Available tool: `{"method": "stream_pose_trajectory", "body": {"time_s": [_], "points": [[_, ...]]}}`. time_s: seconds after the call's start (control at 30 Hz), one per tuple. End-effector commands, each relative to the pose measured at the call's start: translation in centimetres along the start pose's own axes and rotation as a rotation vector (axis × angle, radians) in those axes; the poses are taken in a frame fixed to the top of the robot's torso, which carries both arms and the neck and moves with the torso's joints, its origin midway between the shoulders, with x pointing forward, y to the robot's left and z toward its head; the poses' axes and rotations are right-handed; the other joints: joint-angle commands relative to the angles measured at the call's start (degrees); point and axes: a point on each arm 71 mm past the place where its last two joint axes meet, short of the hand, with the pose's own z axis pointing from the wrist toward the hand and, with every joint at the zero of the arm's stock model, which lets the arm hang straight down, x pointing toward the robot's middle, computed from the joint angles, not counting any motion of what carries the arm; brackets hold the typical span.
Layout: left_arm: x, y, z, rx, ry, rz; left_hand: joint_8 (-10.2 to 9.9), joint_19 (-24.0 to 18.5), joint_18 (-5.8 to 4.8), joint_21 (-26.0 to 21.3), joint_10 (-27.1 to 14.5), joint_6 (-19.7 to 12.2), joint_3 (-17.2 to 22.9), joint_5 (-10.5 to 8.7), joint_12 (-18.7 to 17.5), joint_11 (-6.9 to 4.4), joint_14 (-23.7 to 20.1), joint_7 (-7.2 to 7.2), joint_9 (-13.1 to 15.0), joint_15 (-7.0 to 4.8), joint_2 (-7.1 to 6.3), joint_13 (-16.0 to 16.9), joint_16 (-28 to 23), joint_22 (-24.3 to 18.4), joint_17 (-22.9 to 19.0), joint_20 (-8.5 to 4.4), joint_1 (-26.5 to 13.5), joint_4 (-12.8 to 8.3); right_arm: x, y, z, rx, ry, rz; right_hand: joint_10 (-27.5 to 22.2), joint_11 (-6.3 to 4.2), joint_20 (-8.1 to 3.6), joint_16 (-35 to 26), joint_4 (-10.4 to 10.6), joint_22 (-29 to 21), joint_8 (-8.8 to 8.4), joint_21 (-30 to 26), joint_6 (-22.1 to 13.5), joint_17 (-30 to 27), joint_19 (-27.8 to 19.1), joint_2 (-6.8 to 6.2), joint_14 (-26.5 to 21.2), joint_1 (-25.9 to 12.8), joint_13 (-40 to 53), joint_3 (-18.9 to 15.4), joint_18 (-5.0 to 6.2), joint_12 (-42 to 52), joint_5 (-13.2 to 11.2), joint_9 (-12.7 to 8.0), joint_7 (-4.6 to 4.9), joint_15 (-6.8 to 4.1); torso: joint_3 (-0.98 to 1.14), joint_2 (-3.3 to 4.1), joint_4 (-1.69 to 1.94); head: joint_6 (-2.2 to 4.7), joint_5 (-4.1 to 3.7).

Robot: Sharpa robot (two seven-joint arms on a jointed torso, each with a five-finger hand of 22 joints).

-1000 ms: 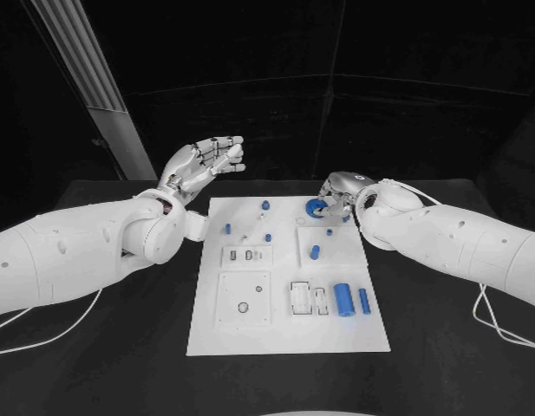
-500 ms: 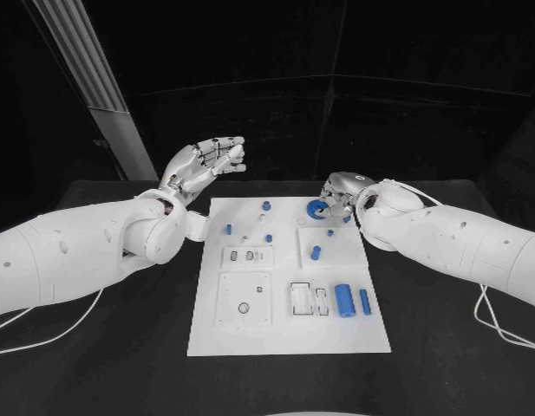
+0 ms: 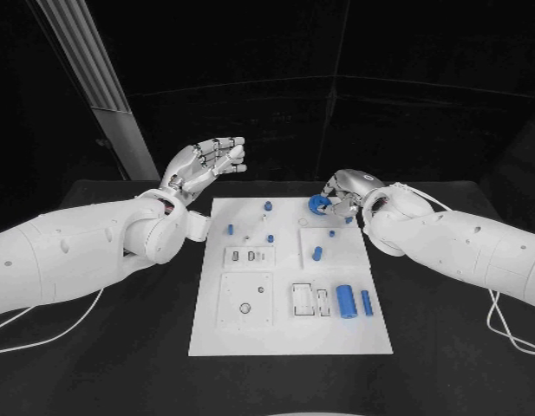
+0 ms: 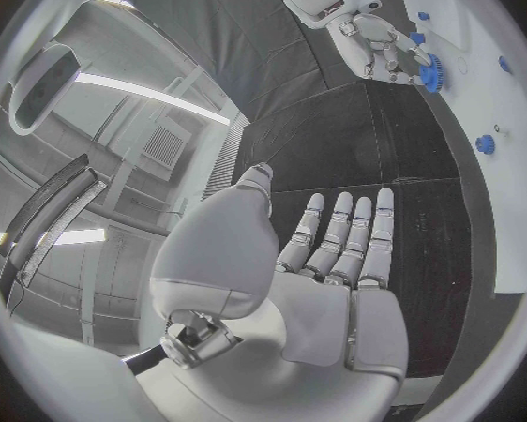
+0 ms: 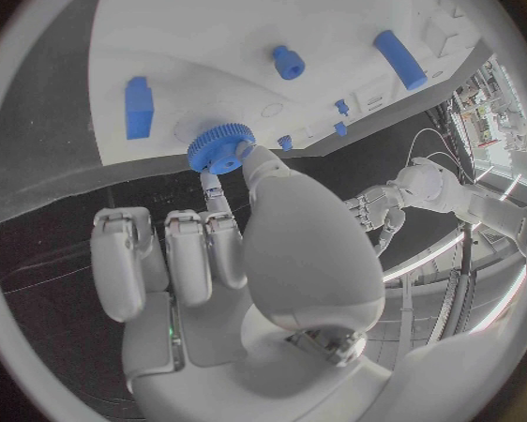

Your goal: Assemble the parts on the task board

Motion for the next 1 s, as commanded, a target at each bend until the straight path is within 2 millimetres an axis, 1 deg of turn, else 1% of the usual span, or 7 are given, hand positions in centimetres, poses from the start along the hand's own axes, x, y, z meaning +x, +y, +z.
{"method": "stream_pose_trajectory", "body": {"time_s": [0.03, 0.23, 0.43, 0.6, 0.73, 0.93, 1.0], "points": [[0.0, -1.6, -0.1, 0.211, 0.006, 0.0, 0.28, -0.29, 0.31, -0.18, -0.32, -0.38, -0.28, 0.06, -0.21, 0.1, -0.3, 7.81, -0.04, -0.01, 0.62, 0.01, -0.25, -0.08, 0.08, 0.0, -0.01, 0.01, -0.8, 0.4, -0.2, -0.033, -0.083, 0.063, 6.07, -0.32, -0.51, 0.14, -0.32, 15.09, 0.1, 0.18, 1.72, 15.09, 6.05, 0.04, 5.97, 0.48, 15.08, -0.03, -0.42, 0.15, 0.18, 0.37, -1.43, -0.32, -0.06, -0.04, -0.08, -0.03, 0.07], [0.0, -1.6, -0.1, 0.211, 0.005, 0.001, 0.28, -0.29, 0.31, -0.18, -0.32, -0.38, -0.28, 0.06, -0.21, 0.1, -0.3, 7.81, -0.04, -0.01, 0.62, 0.01, -0.25, -0.08, 0.08, 0.0, -0.01, 0.01, -1.1, 0.9, -0.9, -0.052, -0.094, 0.105, 6.07, -0.31, -0.51, 0.14, -0.42, 15.09, 0.04, 0.18, 1.74, 15.09, 6.05, -0.11, 5.97, 0.42, 15.08, -0.08, -0.42, 0.15, 0.06, 0.36, -1.4, -0.31, -0.05, 0.0, -0.06, -0.03, 0.08], [0.0, -1.6, -0.1, 0.21, 0.004, 0.003, 0.28, -0.29, 0.31, -0.18, -0.32, -0.38, -0.28, 0.06, -0.21, 0.1, -0.3, 7.81, -0.04, -0.01, 0.62, 0.01, -0.25, -0.08, 0.08, 0.0, -0.01, 0.01, -1.0, 2.4, -1.1, -0.092, -0.087, 0.13, 6.07, -0.3, -0.51, 0.14, -0.45, 15.09, 0.0, 0.18, 1.72, 15.09, 6.05, -0.15, 5.97, 0.38, 15.08, -0.09, -0.42, 0.15, 0.02, 0.35, -1.38, -0.32, -0.05, -0.01, -0.03, -0.19, 0.18], [0.1, -1.5, 0.0, 0.211, 0.007, 0.002, 0.28, -0.29, 0.31, -0.18, -0.32, -0.38, -0.28, 0.06, -0.21, 0.1, -0.3, 7.81, -0.04, -0.01, 0.62, 0.01, -0.25, -0.08, 0.08, 0.0, -0.01, 0.01, -0.4, 4.3, -0.8, -0.134, -0.059, 0.133, 6.07, -0.28, -0.51, 0.14, -0.46, 15.09, -0.04, 0.18, 1.69, 15.09, 6.05, -0.14, 5.97, 0.37, 15.08, -0.08, -0.42, 0.15, 0.0, 0.33, -1.36, -0.33, -0.03, 0.04, 0.15, -0.29, 0.75], [0.1, -1.5, 0.1, 0.211, 0.007, 0.002, 0.28, -0.29, 0.31, -0.18, -0.32, -0.38, -0.28, 0.06, -0.21, 0.1, -0.3, 7.81, -0.04, -0.01, 0.62, 0.01, -0.25, -0.08, 0.08, 0.0, -0.01, 0.01, 0.1, 6.1, -0.4, -0.177, -0.036, 0.118, 6.07, -0.24, -0.52, 0.14, -0.5, 15.09, -0.12, 0.18, 1.63, 15.09, 6.05, -0.09, 5.97, 0.36, 15.08, -0.04, -0.42, 0.15, -0.06, 0.31, -1.32, -0.35, -0.04, 0.03, 0.1, -0.49, 1.96], [0.2, -1.5, 0.2, 0.211, 0.009, 0.001, 0.28, -0.29, 0.31, -0.18, -0.32, -0.38, -0.28, 0.06, -0.21, 0.1, -0.3, 7.81, -0.04, -0.01, 0.62, 0.01, -0.25, -0.08, 0.08, 0.0, -0.01, 0.01, 0.8, 8.0, 0.3, -0.222, -0.018, 0.077, 6.07, -0.15, -0.55, 0.14, -0.59, 15.09, -0.36, 0.18, 1.42, 15.09, 6.05, 0.01, 5.97, 0.31, 15.08, 0.06, -0.42, 0.15, -0.26, 0.22, -1.21, -0.37, -0.06, 0.04, 0.22, -0.56, 2.35], [0.3, -1.5, 0.2, 0.212, 0.011, 0.0, 0.31, -0.31, 0.3, -0.17, -0.31, -0.4, -0.3, 0.06, -0.2, 0.1, -0.29, 7.8, -0.04, -0.01, 0.64, 0.01, -0.24, -0.08, 0.09, 0.0, 0.01, 0.01, 1.0, 8.4, 0.6, -0.23, -0.015, 0.068, 6.07, -0.13, -0.55, 0.14, -0.6, 15.09, -0.41, 0.18, 1.38, 15.09, 6.05, 0.02, 5.97, 0.3, 15.08, 0.08, -0.42, 0.15, -0.3, 0.2, -1.19, -0.37, -0.09, 0.04, 0.3, -0.67, 2.28]]}}
